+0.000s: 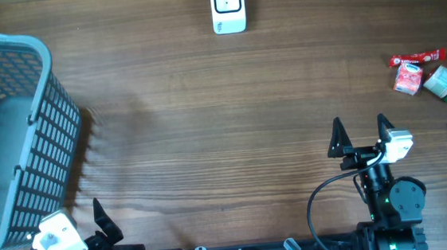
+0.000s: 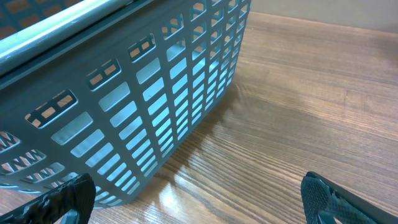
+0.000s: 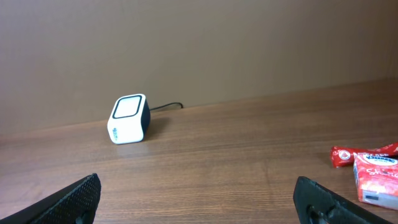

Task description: Scan the item barcode

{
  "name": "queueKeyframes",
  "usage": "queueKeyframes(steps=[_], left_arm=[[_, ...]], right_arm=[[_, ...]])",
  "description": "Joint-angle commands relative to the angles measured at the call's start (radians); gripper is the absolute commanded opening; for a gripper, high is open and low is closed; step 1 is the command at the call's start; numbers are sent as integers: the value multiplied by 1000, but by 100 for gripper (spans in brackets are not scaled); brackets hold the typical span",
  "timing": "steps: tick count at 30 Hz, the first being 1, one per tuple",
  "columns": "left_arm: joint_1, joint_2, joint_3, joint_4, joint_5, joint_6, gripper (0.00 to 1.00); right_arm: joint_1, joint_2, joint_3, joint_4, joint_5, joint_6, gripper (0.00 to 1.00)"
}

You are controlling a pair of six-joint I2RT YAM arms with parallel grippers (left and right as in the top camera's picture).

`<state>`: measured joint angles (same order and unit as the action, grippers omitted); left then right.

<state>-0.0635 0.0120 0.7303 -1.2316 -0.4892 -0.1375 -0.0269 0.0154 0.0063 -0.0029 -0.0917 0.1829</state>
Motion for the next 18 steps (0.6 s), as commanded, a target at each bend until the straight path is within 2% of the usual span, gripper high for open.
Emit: queueKeyframes(steps=[1, 4, 6, 12, 14, 16, 18], left_arm=[[7, -7, 0, 3, 0, -5, 100], [7, -7, 0, 3, 2, -3, 100], [6, -7, -4, 64, 41, -2, 100], [7, -8, -259, 537, 226, -2, 100], [7, -8, -405, 756, 310, -2, 100], [7, -8, -495, 866, 351, -2, 100], [8, -8, -547, 893, 370, -2, 100]], right_arm=[[8, -12, -1, 5, 18, 10, 100], [8, -12, -1, 5, 18, 10, 100], [8, -12, -1, 5, 18, 10, 100], [8, -12, -1, 5, 18, 10, 100], [8, -12, -1, 5, 18, 10, 100], [8, -12, -1, 5, 18, 10, 100], [8, -12, -1, 5, 18, 10, 100]])
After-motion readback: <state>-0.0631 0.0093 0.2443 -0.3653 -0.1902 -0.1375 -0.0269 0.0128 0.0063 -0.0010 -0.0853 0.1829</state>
